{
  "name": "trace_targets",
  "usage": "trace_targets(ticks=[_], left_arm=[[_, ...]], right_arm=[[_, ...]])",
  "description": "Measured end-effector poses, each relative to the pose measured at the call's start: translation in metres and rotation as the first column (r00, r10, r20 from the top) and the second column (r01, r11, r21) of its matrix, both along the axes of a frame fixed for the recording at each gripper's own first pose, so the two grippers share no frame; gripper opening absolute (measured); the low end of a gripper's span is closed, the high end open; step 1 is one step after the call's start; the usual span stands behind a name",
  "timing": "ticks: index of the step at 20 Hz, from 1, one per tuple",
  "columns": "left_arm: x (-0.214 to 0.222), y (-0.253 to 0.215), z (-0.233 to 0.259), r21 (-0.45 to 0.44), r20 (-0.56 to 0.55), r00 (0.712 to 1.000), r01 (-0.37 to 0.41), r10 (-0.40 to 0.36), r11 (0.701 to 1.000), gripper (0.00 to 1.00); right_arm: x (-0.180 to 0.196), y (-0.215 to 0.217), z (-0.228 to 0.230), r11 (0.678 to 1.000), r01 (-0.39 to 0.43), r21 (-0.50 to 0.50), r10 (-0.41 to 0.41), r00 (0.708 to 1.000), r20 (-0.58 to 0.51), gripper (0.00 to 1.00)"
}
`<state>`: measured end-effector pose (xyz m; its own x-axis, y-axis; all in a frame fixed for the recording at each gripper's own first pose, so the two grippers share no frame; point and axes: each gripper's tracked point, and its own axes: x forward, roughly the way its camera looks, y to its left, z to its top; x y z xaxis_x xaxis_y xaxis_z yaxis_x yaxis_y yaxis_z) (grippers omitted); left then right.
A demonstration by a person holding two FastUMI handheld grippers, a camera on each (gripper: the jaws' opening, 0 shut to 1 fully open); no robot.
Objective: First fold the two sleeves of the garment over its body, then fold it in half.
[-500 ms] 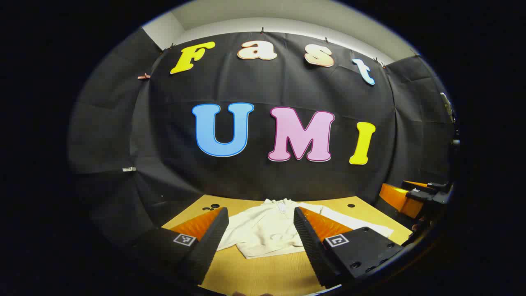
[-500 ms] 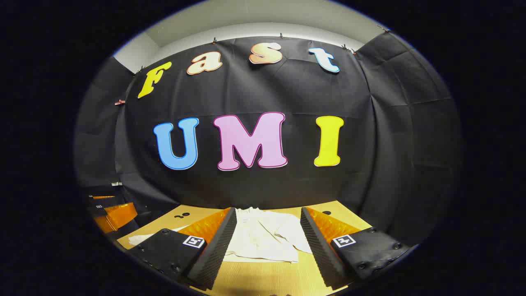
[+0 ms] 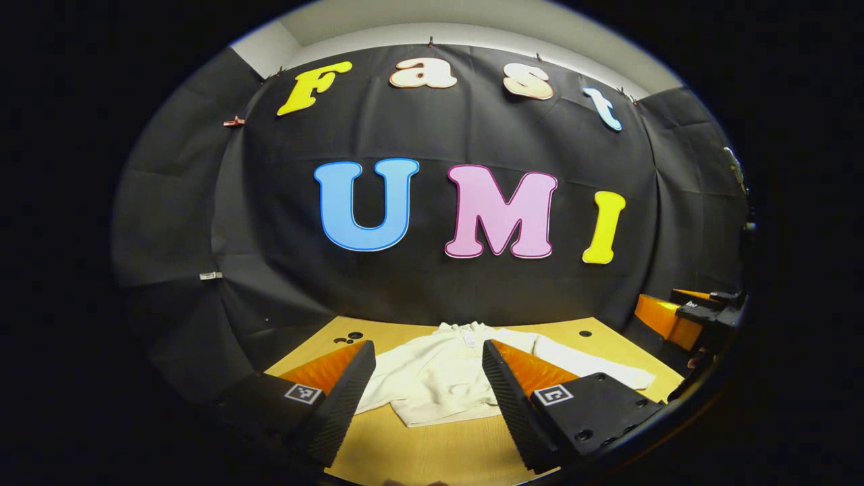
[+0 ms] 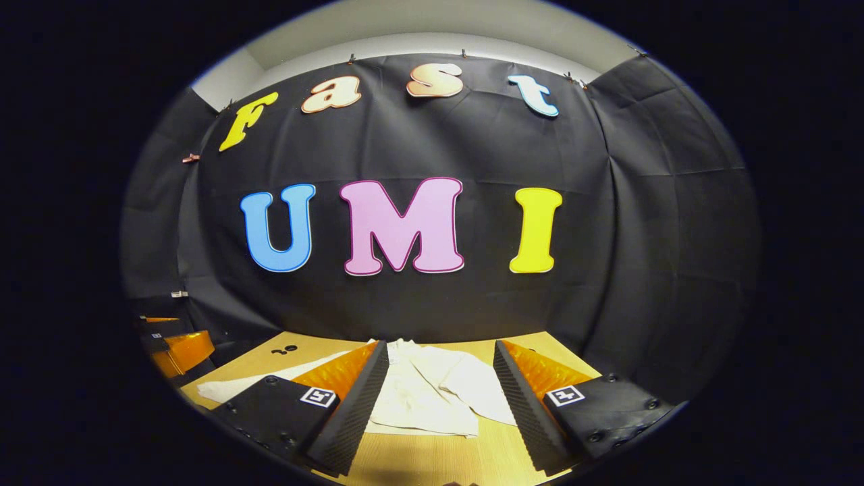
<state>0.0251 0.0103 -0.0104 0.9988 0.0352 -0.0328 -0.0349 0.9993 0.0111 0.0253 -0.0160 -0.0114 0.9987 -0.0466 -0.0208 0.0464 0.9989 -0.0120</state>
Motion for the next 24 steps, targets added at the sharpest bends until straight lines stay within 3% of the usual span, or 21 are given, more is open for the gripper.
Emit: trace_targets(ticks=[8,18,24], left_arm=[[0.020,0.012,0.003,0.019,0.002,1.000,-0.023,0.023,1.000,0.98],[0.044,0.004,0.004,0.047,-0.011,1.000,0.002,-0.002,0.999,0.98],[0.054,-0.001,-0.002,0.058,-0.029,1.000,-0.003,0.005,0.998,0.98]], right_arm=[[0.021,0.006,-0.013,1.000,-0.020,0.006,0.020,0.999,-0.040,0.96],[0.047,0.020,-0.023,0.997,-0.058,0.054,0.062,0.996,-0.065,0.96],[0.066,0.008,-0.032,0.996,-0.056,0.071,0.063,0.993,-0.098,0.96]])
